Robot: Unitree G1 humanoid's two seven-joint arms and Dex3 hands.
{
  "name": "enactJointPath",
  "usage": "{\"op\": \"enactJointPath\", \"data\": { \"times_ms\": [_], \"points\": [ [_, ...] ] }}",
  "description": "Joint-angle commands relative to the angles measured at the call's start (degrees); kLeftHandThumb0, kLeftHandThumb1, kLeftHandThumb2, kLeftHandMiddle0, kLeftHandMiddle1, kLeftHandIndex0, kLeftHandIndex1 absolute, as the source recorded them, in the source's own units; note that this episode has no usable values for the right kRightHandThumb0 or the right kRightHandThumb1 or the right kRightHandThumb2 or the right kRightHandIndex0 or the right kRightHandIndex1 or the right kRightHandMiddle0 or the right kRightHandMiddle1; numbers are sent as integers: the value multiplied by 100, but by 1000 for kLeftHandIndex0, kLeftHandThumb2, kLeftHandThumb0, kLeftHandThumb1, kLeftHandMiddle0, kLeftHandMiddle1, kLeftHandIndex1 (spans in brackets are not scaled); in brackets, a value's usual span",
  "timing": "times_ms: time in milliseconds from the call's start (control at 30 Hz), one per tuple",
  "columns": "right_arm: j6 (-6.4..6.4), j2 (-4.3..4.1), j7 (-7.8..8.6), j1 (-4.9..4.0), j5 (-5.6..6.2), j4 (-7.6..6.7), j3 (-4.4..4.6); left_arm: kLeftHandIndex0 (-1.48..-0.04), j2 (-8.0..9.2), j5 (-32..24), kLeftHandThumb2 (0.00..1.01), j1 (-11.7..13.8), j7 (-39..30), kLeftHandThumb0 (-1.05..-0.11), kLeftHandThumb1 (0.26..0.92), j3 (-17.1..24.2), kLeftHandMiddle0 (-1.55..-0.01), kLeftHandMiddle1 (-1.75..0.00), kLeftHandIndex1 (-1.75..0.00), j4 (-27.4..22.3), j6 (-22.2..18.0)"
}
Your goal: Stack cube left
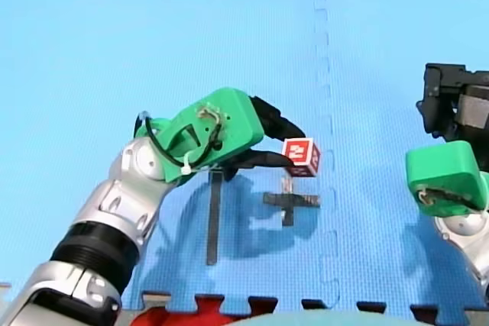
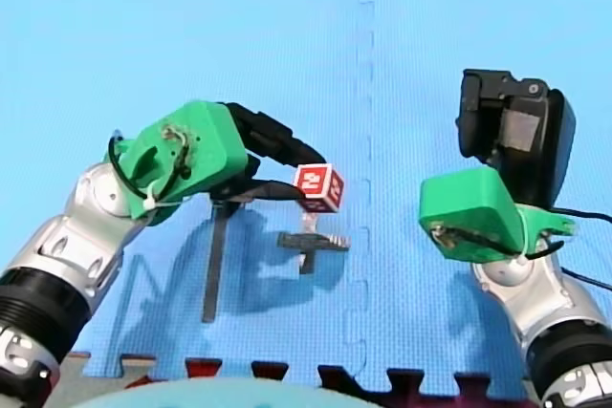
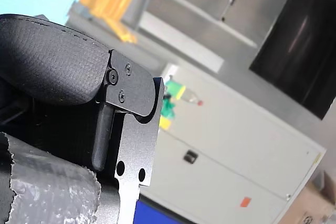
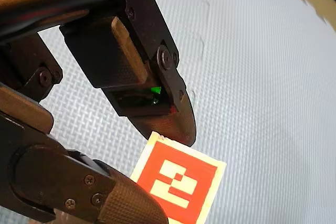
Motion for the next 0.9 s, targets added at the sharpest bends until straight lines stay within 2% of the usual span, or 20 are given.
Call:
{"op": "enactJointPath", "data": {
  "times_ms": [0, 167, 333, 500, 667, 867],
  "points": [
    [14, 4, -38, -56, 13, 34, 3, -1403, 54, -28, 11, -118, -131, -440, 836, 10, -1083, -1746, -35, 111, -12],
    [13, 16, -91, -90, -5, 83, 29, -1412, 117, 98, 8, -247, -281, -441, 837, -68, -1083, -1746, -39, 87, 234],
    [14, 33, -161, -87, -35, 94, 64, -1410, 254, 458, 5, -343, -365, -445, 835, -334, -1084, -1746, -39, -277, 589],
    [22, 40, -197, -89, -41, 87, 79, -1381, 333, 772, 0, -219, -273, -451, 826, -555, -1083, -1746, -24, -705, 862],
    [20, 59, -228, -89, -46, 93, 96, -1334, 482, 1265, 0, -196, -192, -459, 821, -886, -1061, -1746, -1, -1131, 960],
    [48, 81, -279, -87, -51, 89, 107, -1339, 417, 1380, 0, 21, 168, -461, 819, -902, -1040, -1746, -8, -1410, 1068]
  ]
}}
